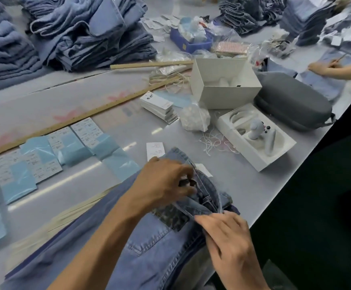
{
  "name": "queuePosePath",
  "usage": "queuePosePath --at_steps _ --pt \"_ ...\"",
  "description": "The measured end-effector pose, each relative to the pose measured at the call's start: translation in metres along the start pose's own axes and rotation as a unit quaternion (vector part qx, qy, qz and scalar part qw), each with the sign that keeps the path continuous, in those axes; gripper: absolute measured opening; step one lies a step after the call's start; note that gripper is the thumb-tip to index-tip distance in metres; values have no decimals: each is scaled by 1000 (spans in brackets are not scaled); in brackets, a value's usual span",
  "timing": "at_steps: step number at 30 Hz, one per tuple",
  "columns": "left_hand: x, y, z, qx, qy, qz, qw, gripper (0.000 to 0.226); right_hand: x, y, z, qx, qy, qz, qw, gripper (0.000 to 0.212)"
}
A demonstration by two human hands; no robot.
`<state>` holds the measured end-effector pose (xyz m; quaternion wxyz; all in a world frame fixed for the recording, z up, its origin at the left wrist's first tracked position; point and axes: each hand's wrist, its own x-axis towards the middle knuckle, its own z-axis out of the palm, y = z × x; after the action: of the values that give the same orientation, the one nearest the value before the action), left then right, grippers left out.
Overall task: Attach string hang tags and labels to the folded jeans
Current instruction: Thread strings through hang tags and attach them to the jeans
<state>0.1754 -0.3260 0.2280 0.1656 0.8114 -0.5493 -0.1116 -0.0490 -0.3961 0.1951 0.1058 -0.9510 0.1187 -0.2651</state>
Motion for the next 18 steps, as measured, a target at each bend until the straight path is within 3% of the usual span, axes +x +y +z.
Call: queuePosePath --at_steps 4,6,8,9,14,18 --pt "-26 -3 2 67 -11 -28 997 50 -11 0 -3 78 19 4 997 18" --pt "-28 -4 -1 62 -14 -70 996 39 -16 0 -1 98 16 -8 995 18" --pt "-27 -10 -4 55 -26 -71 996 17 -16 2 -2 106 12 -18 994 20" --pt "-27 -13 -6 44 -32 -58 997 18 -16 3 -3 110 12 -19 994 22" --pt "-29 -31 -15 -145 -122 -45 981 34 -10 1 -9 142 26 -25 989 15" --pt "-34 -35 -16 -230 -141 -53 961 33 -3 -9 -15 106 6 -14 994 21"
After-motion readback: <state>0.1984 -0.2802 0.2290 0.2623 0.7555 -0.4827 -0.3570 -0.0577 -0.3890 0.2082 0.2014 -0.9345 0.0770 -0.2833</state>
